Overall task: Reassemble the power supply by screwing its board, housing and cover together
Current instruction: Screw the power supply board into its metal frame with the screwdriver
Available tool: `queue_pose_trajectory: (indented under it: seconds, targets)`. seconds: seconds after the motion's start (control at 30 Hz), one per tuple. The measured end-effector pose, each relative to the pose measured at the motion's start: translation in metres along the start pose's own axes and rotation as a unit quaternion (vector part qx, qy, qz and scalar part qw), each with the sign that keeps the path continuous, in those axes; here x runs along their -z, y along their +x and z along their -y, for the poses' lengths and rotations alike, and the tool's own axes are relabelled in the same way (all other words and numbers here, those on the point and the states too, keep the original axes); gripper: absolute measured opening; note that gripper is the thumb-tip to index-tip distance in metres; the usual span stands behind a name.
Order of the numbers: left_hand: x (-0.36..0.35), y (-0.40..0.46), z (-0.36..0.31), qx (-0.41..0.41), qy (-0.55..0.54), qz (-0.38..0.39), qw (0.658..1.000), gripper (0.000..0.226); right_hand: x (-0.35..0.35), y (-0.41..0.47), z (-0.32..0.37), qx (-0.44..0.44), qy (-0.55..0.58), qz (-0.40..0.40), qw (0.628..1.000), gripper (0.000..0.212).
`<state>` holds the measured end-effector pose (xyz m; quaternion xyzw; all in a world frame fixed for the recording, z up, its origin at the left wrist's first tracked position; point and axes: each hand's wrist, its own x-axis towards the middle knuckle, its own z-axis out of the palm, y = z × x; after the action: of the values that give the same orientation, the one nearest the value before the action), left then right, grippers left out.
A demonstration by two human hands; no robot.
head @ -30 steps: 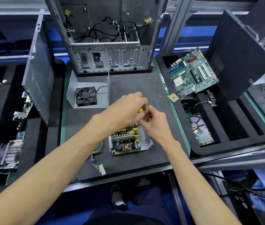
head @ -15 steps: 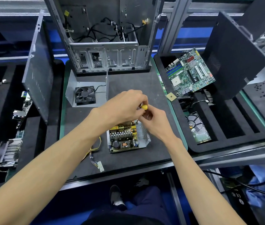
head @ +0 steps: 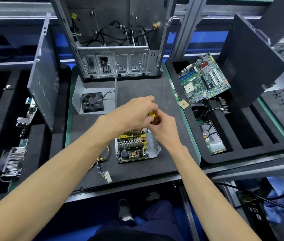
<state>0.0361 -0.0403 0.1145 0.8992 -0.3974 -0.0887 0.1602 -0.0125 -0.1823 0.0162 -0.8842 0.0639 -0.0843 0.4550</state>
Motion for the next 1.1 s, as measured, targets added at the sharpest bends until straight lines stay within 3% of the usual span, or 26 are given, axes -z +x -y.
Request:
queue_pose_trajectory:
  seconds: [0.07,0.2,0.33,0.43,0.57,0.73,0.83,0.93,1.03,1.1]
  targets:
    - [0.0,-0.002,-0.001,-0.009,-0.009,0.005,1.0,0.015,-0.001,0.0,0.005,-0.001,-0.017,-0.016,1.0,0.03]
    - [-0.006,-0.005,-0.009,0.027,-0.008,-0.037,0.999,0.023,0.0,-0.002,0.006,0.023,-0.032,-0.019,0.999,0.008]
    - [-0.015,-0.009,-0.01,0.112,-0.029,-0.091,0.989,0.035,0.0,0.004,0.0,0.002,-0.079,-0.036,0.996,0.038]
    - [-0.018,-0.01,-0.011,0.114,-0.041,-0.119,0.986,0.034,0.002,0.003,0.0,0.006,-0.096,-0.026,0.995,0.04]
    - [-0.018,-0.009,-0.012,0.092,-0.053,-0.115,0.988,0.029,0.0,-0.002,-0.003,0.009,-0.062,-0.017,0.998,0.014]
    - [-0.009,-0.007,-0.009,0.052,-0.052,-0.076,0.994,0.021,0.003,-0.007,-0.001,-0.003,0.01,-0.005,1.0,0.019]
    - [0.006,-0.008,-0.011,0.05,-0.157,-0.148,0.975,0.023,0.012,-0.006,0.013,0.012,0.051,-0.059,0.997,0.023]
    - [0.018,-0.008,-0.005,0.089,-0.241,-0.231,0.938,0.017,0.027,-0.001,0.031,-0.016,0.137,-0.128,0.982,0.041]
    - [0.014,-0.006,0.013,0.153,-0.25,-0.197,0.935,0.017,0.043,0.004,0.033,-0.039,0.206,-0.124,0.97,0.028]
    - [0.001,-0.006,0.024,0.18,-0.217,-0.137,0.95,0.017,0.044,0.003,0.022,-0.074,0.154,-0.098,0.98,0.025]
